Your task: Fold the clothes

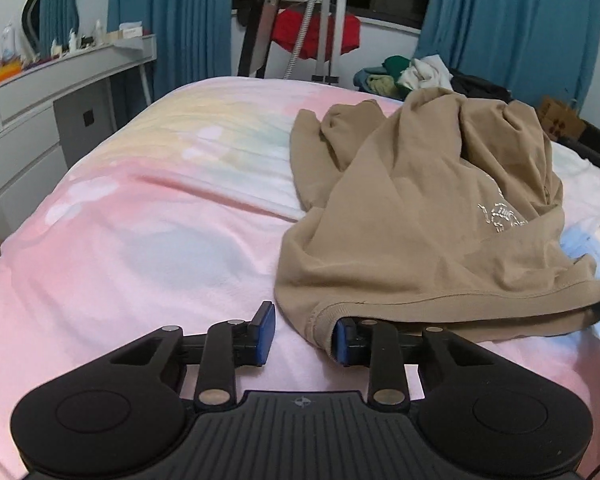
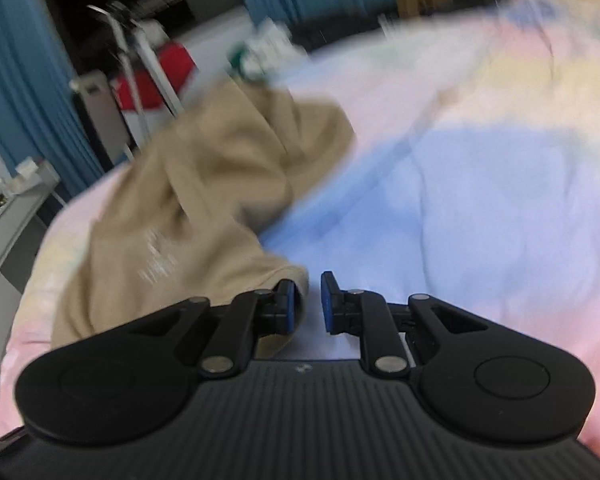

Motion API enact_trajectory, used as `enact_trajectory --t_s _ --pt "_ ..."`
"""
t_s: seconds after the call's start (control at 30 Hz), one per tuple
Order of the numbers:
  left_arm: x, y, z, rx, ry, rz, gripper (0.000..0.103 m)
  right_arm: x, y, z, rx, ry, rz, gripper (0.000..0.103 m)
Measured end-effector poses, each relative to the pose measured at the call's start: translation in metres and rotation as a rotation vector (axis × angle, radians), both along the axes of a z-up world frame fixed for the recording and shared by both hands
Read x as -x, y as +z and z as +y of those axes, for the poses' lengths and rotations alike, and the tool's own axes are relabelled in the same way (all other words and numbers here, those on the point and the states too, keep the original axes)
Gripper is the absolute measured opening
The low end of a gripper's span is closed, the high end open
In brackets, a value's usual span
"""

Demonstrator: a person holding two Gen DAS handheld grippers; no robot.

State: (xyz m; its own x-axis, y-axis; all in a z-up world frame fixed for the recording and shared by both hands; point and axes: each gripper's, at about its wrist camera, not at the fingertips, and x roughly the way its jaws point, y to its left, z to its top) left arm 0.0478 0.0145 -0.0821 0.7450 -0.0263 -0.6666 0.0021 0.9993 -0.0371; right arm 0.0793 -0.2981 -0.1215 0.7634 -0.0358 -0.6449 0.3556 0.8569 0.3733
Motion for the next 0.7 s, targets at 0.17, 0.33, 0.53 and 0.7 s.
enact_trajectory --t_s 0.17,0.33,0.53,0.7 --pt "-0.008 -0.006 -0.008 -0.05 -0.012 0.016 0.018 -0.001 -0.002 0.003 0.047 0.004 0.031 0.015" --pt "-0.004 0.01 -0.006 -0.015 -0.003 -0.066 0.01 0.004 0.021 0.009 0.092 0.019 -0.085 0.005" --pt "0.01 0.089 0.014 0.091 0.052 -0.32 0.008 0.011 0.092 0.024 0.187 0.072 -0.289 0.004" --pt "0.036 0.203 0.019 0.158 0.053 -0.552 0.008 0.029 0.2 0.025 0.255 0.106 -0.482 0.004"
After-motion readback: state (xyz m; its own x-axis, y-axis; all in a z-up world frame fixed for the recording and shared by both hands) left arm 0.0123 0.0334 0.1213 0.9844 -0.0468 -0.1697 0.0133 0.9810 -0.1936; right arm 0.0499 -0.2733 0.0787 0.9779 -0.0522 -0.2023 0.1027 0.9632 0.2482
